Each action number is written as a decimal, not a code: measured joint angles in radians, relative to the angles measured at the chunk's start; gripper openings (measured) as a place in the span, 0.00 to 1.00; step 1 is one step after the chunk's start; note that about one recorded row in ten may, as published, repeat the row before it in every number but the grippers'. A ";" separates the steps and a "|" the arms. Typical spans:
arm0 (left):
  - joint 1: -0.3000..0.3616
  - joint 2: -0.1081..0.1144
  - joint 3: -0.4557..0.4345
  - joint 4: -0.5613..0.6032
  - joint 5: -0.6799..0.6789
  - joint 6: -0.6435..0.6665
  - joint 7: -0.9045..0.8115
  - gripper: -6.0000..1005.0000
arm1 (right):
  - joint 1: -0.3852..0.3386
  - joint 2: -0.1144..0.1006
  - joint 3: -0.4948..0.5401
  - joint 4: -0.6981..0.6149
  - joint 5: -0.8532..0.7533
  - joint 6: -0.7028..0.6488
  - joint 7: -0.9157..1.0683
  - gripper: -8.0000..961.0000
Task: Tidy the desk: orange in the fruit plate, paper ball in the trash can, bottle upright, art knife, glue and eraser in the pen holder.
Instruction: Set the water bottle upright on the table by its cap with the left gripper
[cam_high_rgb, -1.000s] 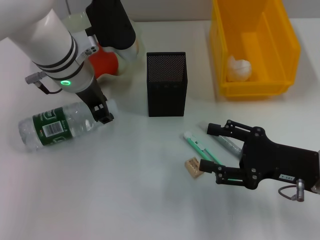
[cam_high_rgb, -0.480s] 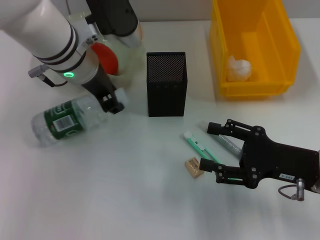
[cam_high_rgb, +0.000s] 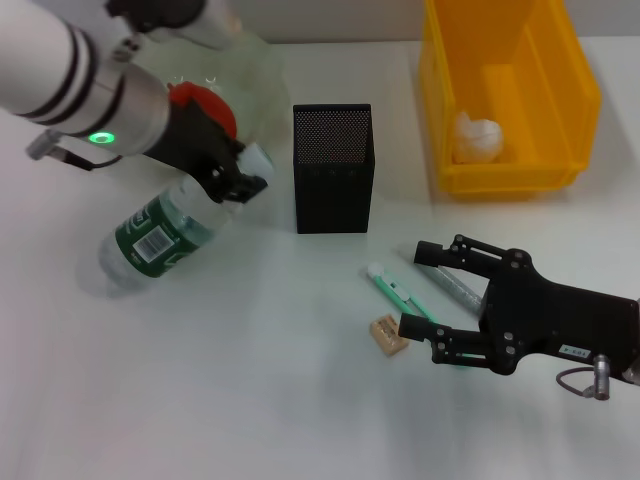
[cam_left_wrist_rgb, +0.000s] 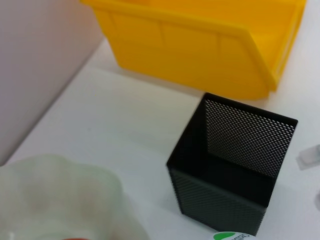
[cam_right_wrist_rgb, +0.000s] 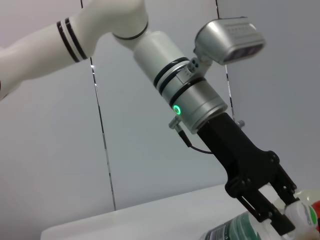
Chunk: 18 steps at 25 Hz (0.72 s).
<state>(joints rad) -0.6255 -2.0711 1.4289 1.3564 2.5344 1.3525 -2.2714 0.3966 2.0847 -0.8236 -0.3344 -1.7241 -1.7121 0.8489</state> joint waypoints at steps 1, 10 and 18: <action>0.028 0.000 -0.011 0.029 -0.010 -0.005 0.004 0.44 | 0.001 0.000 0.000 0.000 0.000 -0.001 0.000 0.84; 0.132 0.002 -0.119 0.100 -0.141 -0.023 0.073 0.44 | 0.021 0.002 0.001 0.000 0.003 -0.002 0.000 0.84; 0.174 0.002 -0.198 0.097 -0.241 -0.024 0.139 0.44 | 0.026 0.002 -0.005 0.000 0.012 -0.002 0.000 0.84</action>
<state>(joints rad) -0.4512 -2.0693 1.2309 1.4539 2.2939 1.3284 -2.1324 0.4222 2.0862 -0.8290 -0.3344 -1.7125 -1.7141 0.8490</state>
